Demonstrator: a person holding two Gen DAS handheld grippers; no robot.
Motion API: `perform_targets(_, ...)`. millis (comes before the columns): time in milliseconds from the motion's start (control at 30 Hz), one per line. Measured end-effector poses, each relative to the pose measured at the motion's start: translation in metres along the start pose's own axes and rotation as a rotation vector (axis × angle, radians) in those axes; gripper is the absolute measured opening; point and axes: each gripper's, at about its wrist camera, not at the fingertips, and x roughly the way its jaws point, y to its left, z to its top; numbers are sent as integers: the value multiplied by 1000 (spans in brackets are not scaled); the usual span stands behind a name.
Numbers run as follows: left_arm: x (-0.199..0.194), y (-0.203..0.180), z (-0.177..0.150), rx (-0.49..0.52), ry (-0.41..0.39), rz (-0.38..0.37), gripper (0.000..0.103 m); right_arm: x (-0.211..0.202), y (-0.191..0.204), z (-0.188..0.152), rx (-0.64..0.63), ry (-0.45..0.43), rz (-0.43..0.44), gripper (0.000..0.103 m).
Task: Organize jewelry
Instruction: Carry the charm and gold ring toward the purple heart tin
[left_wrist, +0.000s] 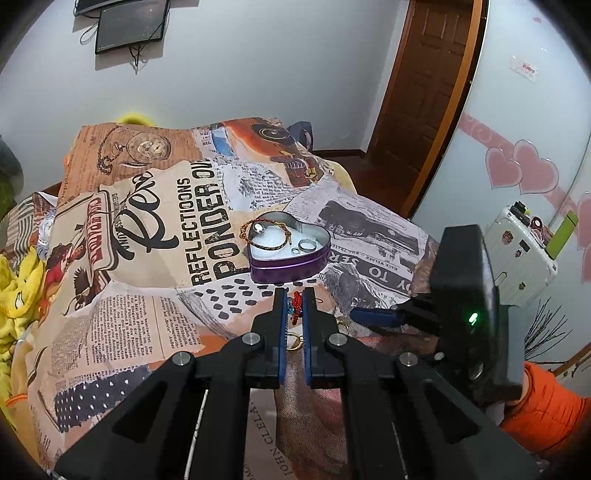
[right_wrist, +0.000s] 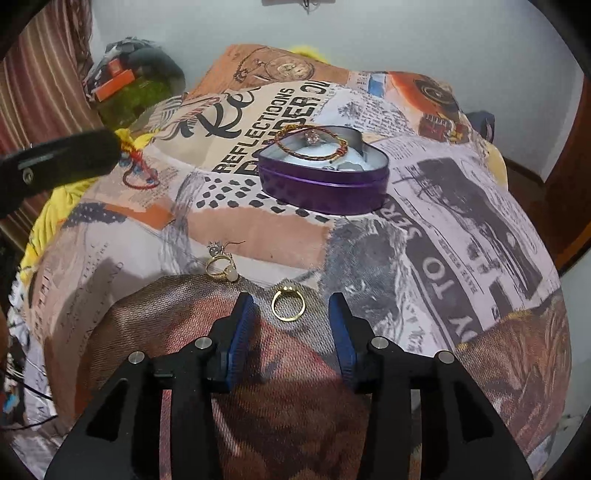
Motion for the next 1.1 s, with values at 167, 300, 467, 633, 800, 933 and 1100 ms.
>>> perform_targets(167, 3, 3, 5, -9, -3, 0, 6, 4, 7, -1, -27, 0, -4, 20)
perform_targets(300, 3, 4, 11, -14, -13, -6, 6, 3, 2, 0, 1, 0, 21, 17)
perform_targets(467, 3, 4, 20, -9, -28, -7, 6, -5, -2, 5, 23, -27, 28, 17)
perform_targets(633, 5, 5, 31, -9, -44, -9, 6, -23, -12, 17, 48, -87, 3, 17)
perform_targets(800, 9, 6, 42, -7, -56, -11, 6, -36, -25, 30, 78, -137, -7, 17)
perform_targets(933, 11, 4, 52, 4, -70, -12, 6, -42, -33, 42, 93, -172, -14, 17)
perform_targets(1100, 18, 3, 61, 15, -81, -13, 6, -43, -36, 54, 94, -199, -20, 17)
